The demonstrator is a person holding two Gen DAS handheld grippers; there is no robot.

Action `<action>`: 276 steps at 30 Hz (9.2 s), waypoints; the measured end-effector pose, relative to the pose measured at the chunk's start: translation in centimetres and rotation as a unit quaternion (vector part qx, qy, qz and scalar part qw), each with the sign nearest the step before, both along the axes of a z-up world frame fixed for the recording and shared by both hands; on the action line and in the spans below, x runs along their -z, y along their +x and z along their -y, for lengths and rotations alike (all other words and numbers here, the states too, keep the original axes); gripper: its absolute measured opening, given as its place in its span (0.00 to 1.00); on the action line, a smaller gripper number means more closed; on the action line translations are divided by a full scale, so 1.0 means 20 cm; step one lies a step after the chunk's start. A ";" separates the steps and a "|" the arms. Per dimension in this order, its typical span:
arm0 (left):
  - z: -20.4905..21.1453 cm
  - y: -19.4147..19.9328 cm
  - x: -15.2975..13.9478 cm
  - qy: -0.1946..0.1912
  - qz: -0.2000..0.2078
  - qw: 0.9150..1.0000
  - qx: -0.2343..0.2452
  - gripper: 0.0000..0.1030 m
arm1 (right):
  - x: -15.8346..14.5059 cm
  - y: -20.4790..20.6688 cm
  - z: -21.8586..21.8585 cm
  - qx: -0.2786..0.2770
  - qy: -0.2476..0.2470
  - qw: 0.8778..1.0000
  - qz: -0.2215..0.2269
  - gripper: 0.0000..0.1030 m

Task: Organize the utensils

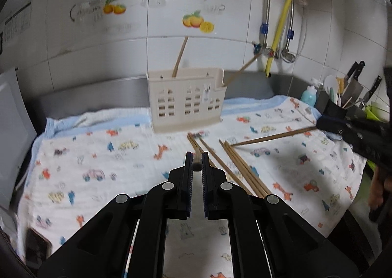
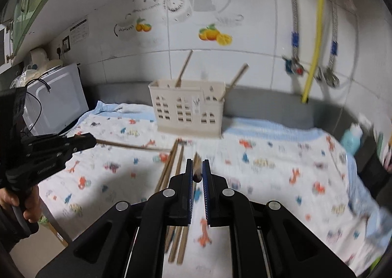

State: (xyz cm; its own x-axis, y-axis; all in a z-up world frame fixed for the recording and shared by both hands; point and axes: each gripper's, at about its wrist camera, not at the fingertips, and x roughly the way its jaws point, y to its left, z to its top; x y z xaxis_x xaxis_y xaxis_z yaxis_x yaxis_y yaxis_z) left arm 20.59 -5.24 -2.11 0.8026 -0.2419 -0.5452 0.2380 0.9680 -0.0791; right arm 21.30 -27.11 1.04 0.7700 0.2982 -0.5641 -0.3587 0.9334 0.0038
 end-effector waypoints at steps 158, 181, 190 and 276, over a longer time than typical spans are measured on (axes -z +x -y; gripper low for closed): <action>0.16 0.06 0.52 -0.028 -0.156 0.987 -0.040 0.56 | 0.77 -0.19 0.06 0.046 0.017 0.990 -0.131 0.07; 0.34 0.20 0.63 0.016 -0.180 0.981 -0.063 0.37 | 0.78 -0.20 0.08 0.032 0.028 0.991 -0.126 0.07; 0.34 0.20 0.63 -0.005 -0.188 0.980 -0.068 0.37 | 0.78 -0.20 0.08 0.033 0.029 0.991 -0.124 0.07; 0.12 0.69 -0.90 0.073 0.180 0.980 -0.028 0.05 | -0.55 0.94 -0.19 0.008 -0.025 1.000 0.015 0.07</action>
State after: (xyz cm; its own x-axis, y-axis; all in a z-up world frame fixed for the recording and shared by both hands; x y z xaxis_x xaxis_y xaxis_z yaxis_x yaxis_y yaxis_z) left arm 34.32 -7.64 15.97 0.9595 -0.1317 -0.2491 0.1705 0.9752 0.1414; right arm 40.04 -23.23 12.04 0.7910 0.2576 -0.5549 -0.3431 0.9378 -0.0537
